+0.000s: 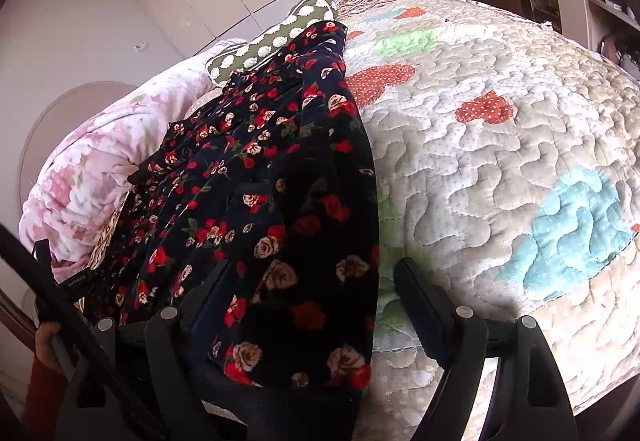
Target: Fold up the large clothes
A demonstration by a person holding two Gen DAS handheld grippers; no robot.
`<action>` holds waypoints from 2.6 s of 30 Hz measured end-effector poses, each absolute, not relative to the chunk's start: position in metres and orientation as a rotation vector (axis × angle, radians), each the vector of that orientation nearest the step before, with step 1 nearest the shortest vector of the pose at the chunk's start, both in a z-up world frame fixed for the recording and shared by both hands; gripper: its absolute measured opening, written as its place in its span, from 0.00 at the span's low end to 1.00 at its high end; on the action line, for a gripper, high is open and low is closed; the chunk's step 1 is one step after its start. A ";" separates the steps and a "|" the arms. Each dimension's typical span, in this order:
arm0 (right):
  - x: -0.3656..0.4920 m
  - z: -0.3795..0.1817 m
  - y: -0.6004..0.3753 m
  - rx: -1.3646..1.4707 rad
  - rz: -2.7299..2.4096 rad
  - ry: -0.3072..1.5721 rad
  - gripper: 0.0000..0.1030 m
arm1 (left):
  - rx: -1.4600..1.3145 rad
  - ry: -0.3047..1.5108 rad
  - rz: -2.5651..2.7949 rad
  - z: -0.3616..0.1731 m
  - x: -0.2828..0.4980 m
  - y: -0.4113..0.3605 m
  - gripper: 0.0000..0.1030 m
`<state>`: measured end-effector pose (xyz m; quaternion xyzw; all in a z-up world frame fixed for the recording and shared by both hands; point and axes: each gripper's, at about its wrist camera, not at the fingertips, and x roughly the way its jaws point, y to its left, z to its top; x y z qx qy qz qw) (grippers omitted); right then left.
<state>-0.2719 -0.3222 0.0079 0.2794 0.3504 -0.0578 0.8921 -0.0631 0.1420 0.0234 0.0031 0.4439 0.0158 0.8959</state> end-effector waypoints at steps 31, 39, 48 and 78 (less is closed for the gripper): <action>-0.280 -0.007 -0.382 1.023 0.105 0.693 0.84 | -0.435 1.096 -0.576 0.025 -0.042 0.184 0.53; -0.263 -0.014 -0.347 1.042 0.344 0.779 0.84 | -0.555 1.122 -0.716 0.022 -0.050 0.187 0.53; -0.263 -0.022 -0.329 1.057 0.401 0.780 0.77 | -0.612 1.128 -0.718 0.015 -0.055 0.199 0.45; -0.263 -0.032 -0.310 1.004 0.352 0.809 0.47 | -0.362 1.100 -0.594 0.028 -0.066 0.131 0.73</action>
